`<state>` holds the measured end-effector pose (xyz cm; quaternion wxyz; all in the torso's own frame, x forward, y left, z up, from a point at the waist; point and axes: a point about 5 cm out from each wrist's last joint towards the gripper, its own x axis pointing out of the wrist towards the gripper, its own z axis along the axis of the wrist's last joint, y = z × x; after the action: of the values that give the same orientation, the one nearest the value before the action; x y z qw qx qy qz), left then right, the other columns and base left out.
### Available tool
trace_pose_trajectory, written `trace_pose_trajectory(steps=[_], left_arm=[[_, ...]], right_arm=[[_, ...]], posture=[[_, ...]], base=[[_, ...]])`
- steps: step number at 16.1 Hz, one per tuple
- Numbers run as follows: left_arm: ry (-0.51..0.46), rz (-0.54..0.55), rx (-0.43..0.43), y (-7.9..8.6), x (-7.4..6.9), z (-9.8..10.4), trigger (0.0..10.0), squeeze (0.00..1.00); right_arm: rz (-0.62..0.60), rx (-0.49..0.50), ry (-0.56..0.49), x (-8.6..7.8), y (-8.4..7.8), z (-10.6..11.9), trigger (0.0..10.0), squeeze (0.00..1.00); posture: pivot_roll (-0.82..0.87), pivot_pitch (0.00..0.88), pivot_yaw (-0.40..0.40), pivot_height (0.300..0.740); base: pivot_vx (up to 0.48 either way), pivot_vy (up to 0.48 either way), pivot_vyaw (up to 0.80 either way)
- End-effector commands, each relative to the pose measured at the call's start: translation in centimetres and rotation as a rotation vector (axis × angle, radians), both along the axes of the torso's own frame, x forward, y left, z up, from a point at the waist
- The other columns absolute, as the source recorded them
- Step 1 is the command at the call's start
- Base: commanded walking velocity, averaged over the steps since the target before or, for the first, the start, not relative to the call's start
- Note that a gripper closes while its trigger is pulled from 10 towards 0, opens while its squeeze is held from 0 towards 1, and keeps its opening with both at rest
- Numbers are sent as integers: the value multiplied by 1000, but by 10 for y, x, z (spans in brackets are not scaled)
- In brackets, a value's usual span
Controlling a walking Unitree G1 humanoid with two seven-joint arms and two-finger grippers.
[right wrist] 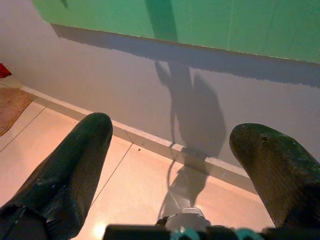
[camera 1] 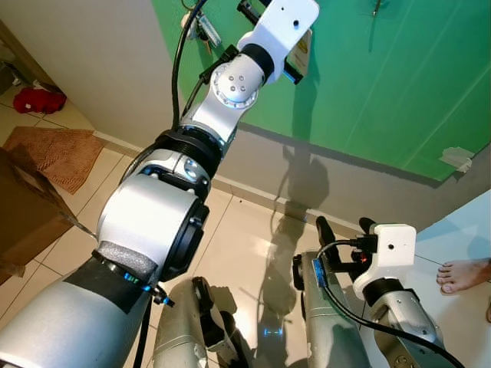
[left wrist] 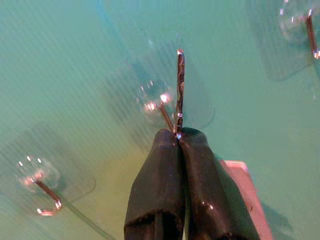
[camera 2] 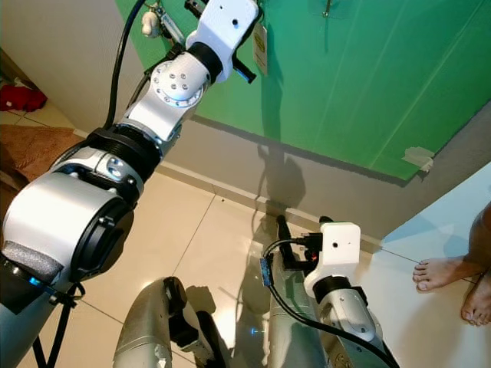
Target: Hang keys on a hook
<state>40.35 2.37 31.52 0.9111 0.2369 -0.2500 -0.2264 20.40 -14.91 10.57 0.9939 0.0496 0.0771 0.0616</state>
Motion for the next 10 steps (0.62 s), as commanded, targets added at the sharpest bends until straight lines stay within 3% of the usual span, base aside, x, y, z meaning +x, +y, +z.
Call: trace_pose_trajectory(steps=[1, 8, 10], left_arm=[[-50, 8, -32, 5, -1, 12, 0, 0], [-76, -2, -44, 3, -3, 19, 0, 0], [-29, -3, -105, 6, -1, 17, 0, 0]], right_arm=[[12, 4, 19, -2, 2, -3, 10000, 0], [11, 4, 19, -3, 1, -3, 10000, 0], [7, 6, 20, -3, 1, -3, 10000, 0]], posture=[[-447, 222, 119, 592], [-448, 222, 120, 592], [-449, 225, 122, 592]], base=[[0, 0, 0], [0, 0, 0], [0, 0, 0]])
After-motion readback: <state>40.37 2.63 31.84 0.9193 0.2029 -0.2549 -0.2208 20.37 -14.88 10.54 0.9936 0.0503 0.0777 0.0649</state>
